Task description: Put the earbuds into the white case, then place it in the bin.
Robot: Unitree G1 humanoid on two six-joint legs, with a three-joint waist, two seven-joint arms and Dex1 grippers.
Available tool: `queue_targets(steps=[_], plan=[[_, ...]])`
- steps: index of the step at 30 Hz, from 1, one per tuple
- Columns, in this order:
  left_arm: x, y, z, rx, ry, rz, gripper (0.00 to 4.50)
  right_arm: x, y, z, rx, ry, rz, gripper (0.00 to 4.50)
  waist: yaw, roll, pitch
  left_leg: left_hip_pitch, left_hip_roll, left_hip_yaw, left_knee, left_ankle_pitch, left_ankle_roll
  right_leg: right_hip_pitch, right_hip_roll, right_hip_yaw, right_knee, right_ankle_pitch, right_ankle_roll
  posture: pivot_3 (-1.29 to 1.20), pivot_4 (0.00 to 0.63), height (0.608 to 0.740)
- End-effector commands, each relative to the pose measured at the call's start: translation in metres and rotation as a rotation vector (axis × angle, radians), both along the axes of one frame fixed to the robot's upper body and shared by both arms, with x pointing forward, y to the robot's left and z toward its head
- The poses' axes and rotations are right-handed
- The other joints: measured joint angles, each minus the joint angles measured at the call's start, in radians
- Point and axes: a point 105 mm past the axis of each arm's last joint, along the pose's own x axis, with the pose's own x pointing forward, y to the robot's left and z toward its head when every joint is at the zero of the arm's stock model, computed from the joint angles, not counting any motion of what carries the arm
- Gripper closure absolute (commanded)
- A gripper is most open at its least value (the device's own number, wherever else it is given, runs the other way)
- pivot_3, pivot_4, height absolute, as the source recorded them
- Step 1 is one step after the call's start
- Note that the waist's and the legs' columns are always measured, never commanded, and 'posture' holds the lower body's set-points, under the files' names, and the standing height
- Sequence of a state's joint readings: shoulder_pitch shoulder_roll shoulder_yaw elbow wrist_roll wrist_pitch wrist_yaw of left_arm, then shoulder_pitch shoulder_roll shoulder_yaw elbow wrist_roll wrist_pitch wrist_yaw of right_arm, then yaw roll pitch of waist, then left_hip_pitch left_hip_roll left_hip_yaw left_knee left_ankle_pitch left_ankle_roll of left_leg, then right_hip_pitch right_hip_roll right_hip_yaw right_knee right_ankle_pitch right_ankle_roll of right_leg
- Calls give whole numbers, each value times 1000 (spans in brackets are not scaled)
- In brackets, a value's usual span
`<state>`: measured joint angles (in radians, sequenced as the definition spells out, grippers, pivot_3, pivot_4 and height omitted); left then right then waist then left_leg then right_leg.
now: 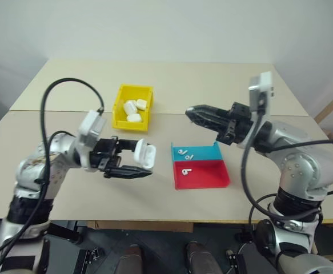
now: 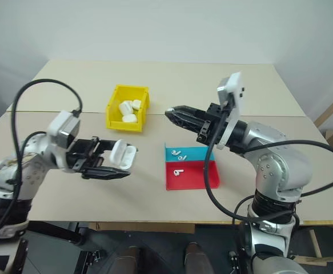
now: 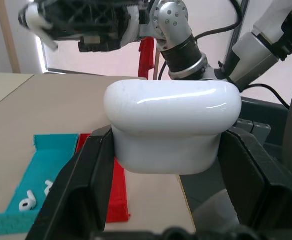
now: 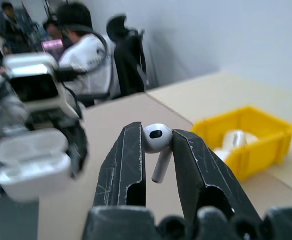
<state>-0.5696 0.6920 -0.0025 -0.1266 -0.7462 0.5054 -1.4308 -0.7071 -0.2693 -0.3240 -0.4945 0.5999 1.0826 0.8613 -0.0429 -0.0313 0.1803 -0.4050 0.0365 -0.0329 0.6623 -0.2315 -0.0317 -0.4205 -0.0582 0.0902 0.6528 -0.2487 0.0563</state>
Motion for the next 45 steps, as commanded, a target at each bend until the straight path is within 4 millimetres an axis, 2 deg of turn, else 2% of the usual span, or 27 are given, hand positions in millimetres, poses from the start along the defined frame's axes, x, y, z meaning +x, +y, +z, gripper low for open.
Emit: queue_targets(steps=[1,5,9,16,23,32,40,45], plan=[[8,-4,6,4,-25,-1,1715,-21,10,12,28,-68,27,3860,-1,0,0,0,0,0,0,0,0,0,0,0,0,0,0,0,150,740],[15,-10,11,-4,-37,-11,1715,-29,28,5,8,-81,52,3860,-5,0,0,1,0,0,0,0,0,0,1,0,1,0,0,0,150,740],[16,-14,14,-15,-42,-31,1715,-27,41,0,-9,-103,45,3860,-6,0,0,1,0,0,0,0,0,0,0,1,1,0,0,0,150,740],[17,-14,17,-18,-47,-41,1715,-28,52,-8,-27,-111,65,3860,-3,0,0,0,0,0,0,0,0,0,0,0,0,0,0,0,150,740],[15,-13,22,-51,-51,-52,1715,-24,51,-20,-53,-96,49,3860,-3,0,0,0,0,0,0,0,0,0,0,0,0,0,0,0,150,740],[14,-10,24,-59,-51,-59,1715,-18,48,-24,-57,-91,20,3860,-3,0,0,0,0,0,0,0,0,0,0,0,-1,0,0,0,150,740],[15,-9,25,-69,-55,-53,1715,-20,46,-31,-81,-89,37,3860,-2,0,0,0,0,0,0,0,0,0,0,0,-1,0,0,0,150,740],[16,-8,25,-72,-57,-49,1715,-21,45,-32,-87,-96,42,2131,-2,0,0,0,0,0,0,0,0,0,0,0,-1,0,0,0,150,740]])
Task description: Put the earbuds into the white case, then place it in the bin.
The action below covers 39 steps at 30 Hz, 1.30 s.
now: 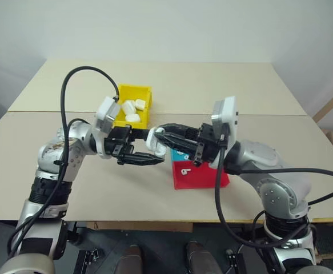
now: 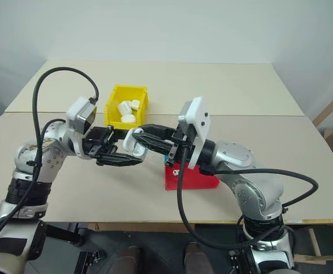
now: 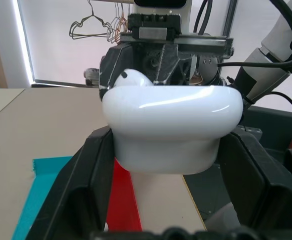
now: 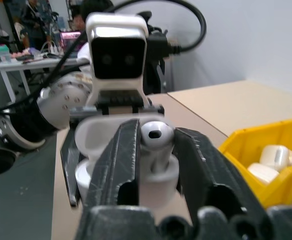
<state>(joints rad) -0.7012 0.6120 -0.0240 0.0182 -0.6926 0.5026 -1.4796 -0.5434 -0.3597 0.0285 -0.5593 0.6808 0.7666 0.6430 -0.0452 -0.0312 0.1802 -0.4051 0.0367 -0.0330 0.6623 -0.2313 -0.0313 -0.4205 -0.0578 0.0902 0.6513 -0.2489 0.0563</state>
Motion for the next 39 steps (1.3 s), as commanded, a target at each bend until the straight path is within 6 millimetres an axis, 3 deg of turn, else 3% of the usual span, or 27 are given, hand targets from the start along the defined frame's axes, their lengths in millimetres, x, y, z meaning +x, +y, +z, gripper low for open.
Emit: queue_targets(steps=[1,6,12,16,20,24,27,31,37,39], plan=[[-4,2,15,-38,-59,-16,1715,-3,0,3,-5,-25,10,1775,0,0,0,0,0,0,0,0,0,0,0,0,0,0,0,0,150,740],[-3,3,14,-38,-61,-13,1715,-3,-3,7,0,-33,4,40,0,0,0,0,0,0,0,0,0,0,0,0,0,0,0,0,150,740],[-1,6,12,-30,-63,1,1715,-6,-25,23,35,-34,37,12,1,0,0,0,0,0,0,0,0,0,0,0,-1,0,0,0,150,740],[0,10,11,-19,-70,15,1715,1,-44,33,-11,-44,42,12,2,0,0,0,0,0,0,0,0,1,0,0,-2,0,0,0,150,740],[-4,17,9,-15,-68,33,1715,29,-62,29,-283,-80,43,12,-3,0,0,0,0,1,0,0,0,1,0,0,-2,0,0,0,150,740],[-10,20,7,-16,-71,46,1715,68,-72,4,-688,-184,47,12,-10,0,0,1,1,2,-1,0,0,0,0,1,-2,0,0,0,150,740],[-12,23,6,-16,-79,76,1715,99,-71,-10,-956,-312,76,12,-23,0,0,1,1,2,-1,0,0,0,0,1,-3,0,0,0,150,740],[-15,26,5,-21,-79,102,1715,126,-57,-19,-1097,-384,107,12,-28,1,1,0,1,2,-1,0,0,-1,0,1,-3,0,0,0,150,740],[-19,28,3,-20,-76,125,1715,140,-36,-29,-1207,-434,172,12,-25,1,1,0,1,2,-1,0,0,-1,-1,1,-2,0,0,0,150,740],[-19,29,3,-20,-76,130,1715,141,-29,-32,-1218,-437,188,374,-24,1,1,0,1,2,-1,0,-1,-1,-1,0,-2,0,-1,0,150,740]])
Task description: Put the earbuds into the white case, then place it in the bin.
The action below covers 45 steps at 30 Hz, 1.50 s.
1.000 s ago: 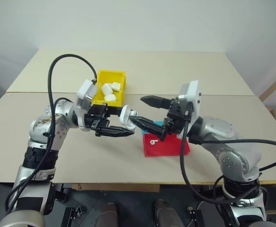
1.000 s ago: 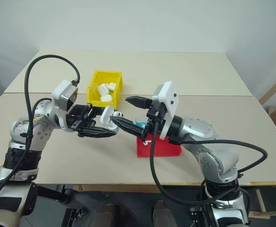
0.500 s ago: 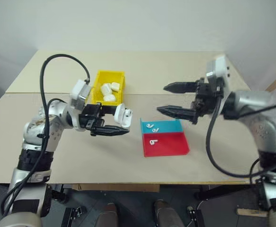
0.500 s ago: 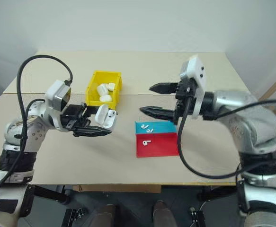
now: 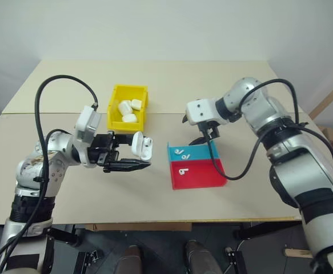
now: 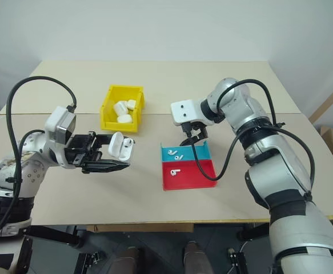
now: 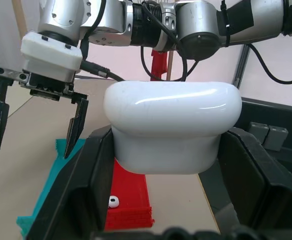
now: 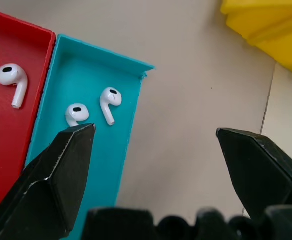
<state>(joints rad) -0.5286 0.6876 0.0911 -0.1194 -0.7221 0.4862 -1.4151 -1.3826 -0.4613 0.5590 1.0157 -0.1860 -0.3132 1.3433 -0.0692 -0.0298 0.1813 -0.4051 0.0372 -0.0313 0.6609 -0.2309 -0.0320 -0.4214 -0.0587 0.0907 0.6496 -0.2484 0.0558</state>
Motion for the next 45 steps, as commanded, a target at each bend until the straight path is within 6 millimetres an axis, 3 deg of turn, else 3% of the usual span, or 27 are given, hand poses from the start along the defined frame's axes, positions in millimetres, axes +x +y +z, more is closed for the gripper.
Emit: queue_targets(steps=[1,2,12,16,34,36,45], plan=[[-6,1,11,-13,-44,-3,1715,1,8,7,-32,-35,39,610,0,0,0,0,0,0,0,0,0,0,0,0,0,0,0,0,150,740],[-6,2,11,-13,-44,1,1715,1,11,4,-48,-34,49,870,0,0,0,0,0,0,0,0,0,0,0,0,1,0,0,0,150,740],[-7,4,12,-8,-39,14,1715,-3,24,-18,-71,-6,89,870,-2,1,0,1,0,0,0,0,0,0,0,0,2,0,0,0,150,740],[-7,4,13,-6,-42,17,1715,-2,30,-24,-65,6,73,1767,-3,1,0,1,0,0,0,0,-1,-1,0,0,7,0,0,0,150,740],[-8,10,16,11,-50,46,1715,2,34,-51,-141,5,32,1767,-4,1,0,1,0,0,0,0,-1,-1,1,0,8,0,0,0,150,740],[-8,11,16,11,-50,48,1715,2,34,-52,-145,5,30,2261,-4,1,0,1,0,0,0,0,-1,-1,1,0,8,0,0,0,150,740],[-9,12,16,15,-51,56,1715,4,29,-57,-173,2,13,2261,-4,1,0,2,0,0,0,0,-1,0,1,0,8,0,0,0,150,740]])
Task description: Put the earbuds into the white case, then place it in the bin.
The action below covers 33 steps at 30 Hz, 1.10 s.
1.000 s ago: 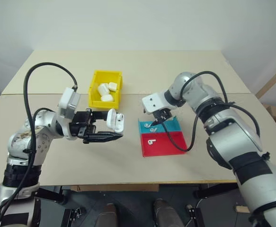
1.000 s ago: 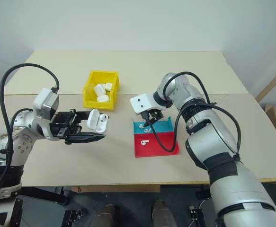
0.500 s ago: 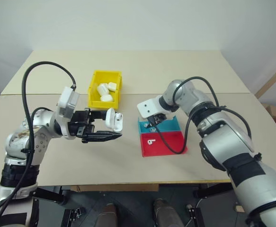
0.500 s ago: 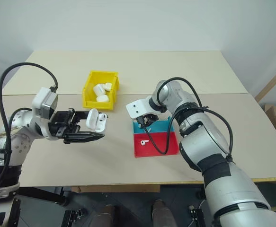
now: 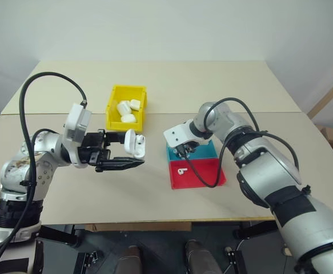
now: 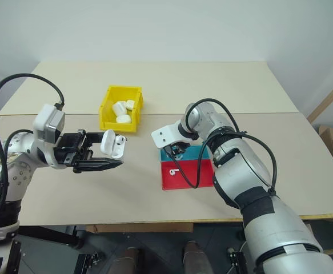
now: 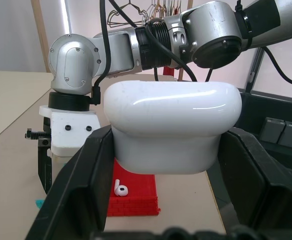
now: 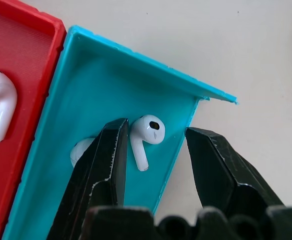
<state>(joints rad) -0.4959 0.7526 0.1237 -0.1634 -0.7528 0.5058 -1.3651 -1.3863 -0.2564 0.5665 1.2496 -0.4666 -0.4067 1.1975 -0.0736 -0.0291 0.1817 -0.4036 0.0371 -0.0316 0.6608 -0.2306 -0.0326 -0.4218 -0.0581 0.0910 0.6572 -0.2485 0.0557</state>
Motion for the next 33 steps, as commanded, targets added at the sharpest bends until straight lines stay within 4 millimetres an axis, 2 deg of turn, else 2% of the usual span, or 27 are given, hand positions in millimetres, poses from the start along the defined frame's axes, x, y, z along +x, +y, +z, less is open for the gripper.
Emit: queue_targets(steps=[1,15,19,31,32,33], plan=[[-7,1,11,-9,-43,-11,1715,1,-2,0,-7,0,-12,2261,0,0,0,0,0,0,0,0,0,0,0,0,0,0,0,0,150,740],[-13,4,10,-4,-42,4,1715,-2,-6,-14,-58,46,-32,2261,-1,0,0,4,0,0,0,0,0,2,0,1,-1,0,0,0,150,740],[-14,5,10,-4,-39,7,1715,-3,-8,-17,-64,60,-34,3099,-1,0,0,4,0,0,0,0,0,2,0,1,-1,0,0,0,150,740],[-12,5,11,0,-39,9,1715,-5,-9,-21,-69,89,-46,3099,-3,0,0,5,0,0,0,0,0,3,0,1,-1,0,0,0,150,740],[-12,5,11,0,-40,10,1715,-5,-9,-21,-64,88,-48,3479,-3,0,0,5,0,0,0,0,0,3,0,1,-1,0,0,0,150,740],[-12,5,12,0,-40,10,1715,-5,-8,-21,-59,84,-52,3676,-3,0,0,5,0,0,0,0,-1,3,0,1,-1,0,0,0,150,740]])
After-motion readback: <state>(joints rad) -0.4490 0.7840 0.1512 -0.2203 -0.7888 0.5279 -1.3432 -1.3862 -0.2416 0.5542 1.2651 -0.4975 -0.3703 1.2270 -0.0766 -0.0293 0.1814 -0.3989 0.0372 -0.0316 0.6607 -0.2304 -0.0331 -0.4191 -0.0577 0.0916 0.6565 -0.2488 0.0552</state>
